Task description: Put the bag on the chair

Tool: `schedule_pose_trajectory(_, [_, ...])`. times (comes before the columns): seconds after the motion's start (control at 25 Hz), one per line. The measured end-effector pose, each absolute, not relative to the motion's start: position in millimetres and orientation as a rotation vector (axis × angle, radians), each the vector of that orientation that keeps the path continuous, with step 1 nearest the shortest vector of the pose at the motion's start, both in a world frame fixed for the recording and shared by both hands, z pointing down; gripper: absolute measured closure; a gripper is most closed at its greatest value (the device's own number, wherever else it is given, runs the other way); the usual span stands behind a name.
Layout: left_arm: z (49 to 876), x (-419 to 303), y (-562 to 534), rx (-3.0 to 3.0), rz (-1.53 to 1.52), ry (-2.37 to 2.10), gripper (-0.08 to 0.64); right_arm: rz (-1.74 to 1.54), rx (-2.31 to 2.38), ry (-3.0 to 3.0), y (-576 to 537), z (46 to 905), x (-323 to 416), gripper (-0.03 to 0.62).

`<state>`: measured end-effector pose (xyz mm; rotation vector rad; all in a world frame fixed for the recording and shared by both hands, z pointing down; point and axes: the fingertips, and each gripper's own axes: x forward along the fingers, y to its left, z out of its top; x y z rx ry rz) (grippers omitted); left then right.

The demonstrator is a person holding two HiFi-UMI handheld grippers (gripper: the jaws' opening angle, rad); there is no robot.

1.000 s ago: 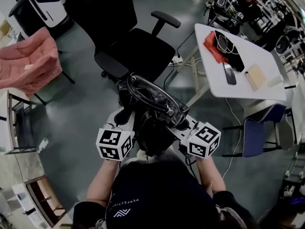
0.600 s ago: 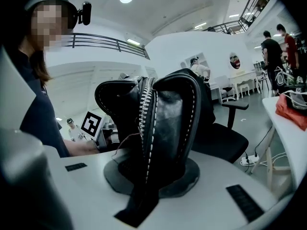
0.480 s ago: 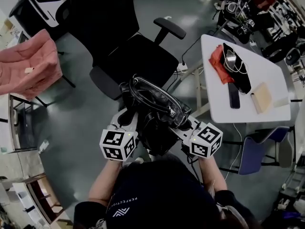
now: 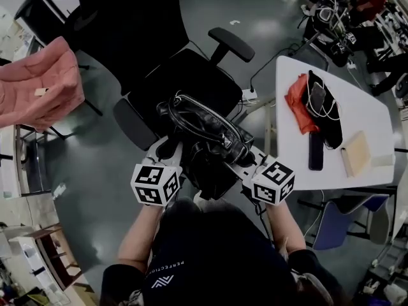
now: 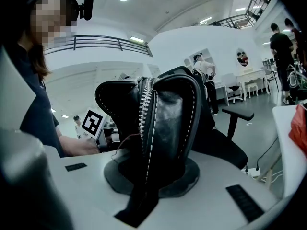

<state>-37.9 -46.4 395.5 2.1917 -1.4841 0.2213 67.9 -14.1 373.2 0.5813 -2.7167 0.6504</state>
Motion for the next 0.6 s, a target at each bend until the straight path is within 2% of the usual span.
schedule_pose_trajectory(0.6, [404, -62, -127, 2.136, 0.187, -1.510, 0.515, 0.608, 0.608, -2.718, -92, 381, 44, 0.540])
